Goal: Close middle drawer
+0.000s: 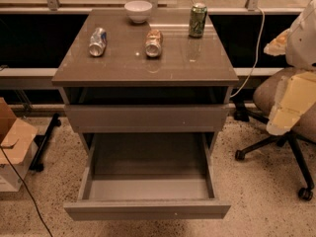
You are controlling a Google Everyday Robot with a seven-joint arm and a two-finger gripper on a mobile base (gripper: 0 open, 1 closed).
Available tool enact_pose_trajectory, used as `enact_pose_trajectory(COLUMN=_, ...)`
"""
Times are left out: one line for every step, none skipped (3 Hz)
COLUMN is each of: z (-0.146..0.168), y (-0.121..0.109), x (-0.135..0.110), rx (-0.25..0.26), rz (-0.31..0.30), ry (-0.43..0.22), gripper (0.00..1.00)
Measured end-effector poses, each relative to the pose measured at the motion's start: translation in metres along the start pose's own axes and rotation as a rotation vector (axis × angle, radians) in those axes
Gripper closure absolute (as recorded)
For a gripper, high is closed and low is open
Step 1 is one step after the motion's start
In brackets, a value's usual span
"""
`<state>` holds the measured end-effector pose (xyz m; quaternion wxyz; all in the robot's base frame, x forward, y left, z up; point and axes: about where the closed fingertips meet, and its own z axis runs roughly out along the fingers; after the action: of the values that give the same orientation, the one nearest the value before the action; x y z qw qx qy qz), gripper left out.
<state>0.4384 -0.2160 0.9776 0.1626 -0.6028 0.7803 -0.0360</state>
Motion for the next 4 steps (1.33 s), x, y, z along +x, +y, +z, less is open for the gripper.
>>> enact_pose_trajectory(z=0.008, y=0.003, x=-0.001, rx=-0.016, rz=-0.009, ry=-0.019, gripper=0.33)
enact_pose_trajectory(z=0.024, y=0.01, x=0.0, rx=-0.065, rz=-0.024, ry=-0.03, gripper=0.57)
enact_pose_trajectory(z=0.052, y=0.022, x=0.003, rx=-0.12, rz=-0.054, ry=-0.046, gripper=0.8)
enact_pose_trajectory(z=0.088, y=0.042, x=0.007, rx=-0.161, rz=-0.099, ry=-0.052, gripper=1.0)
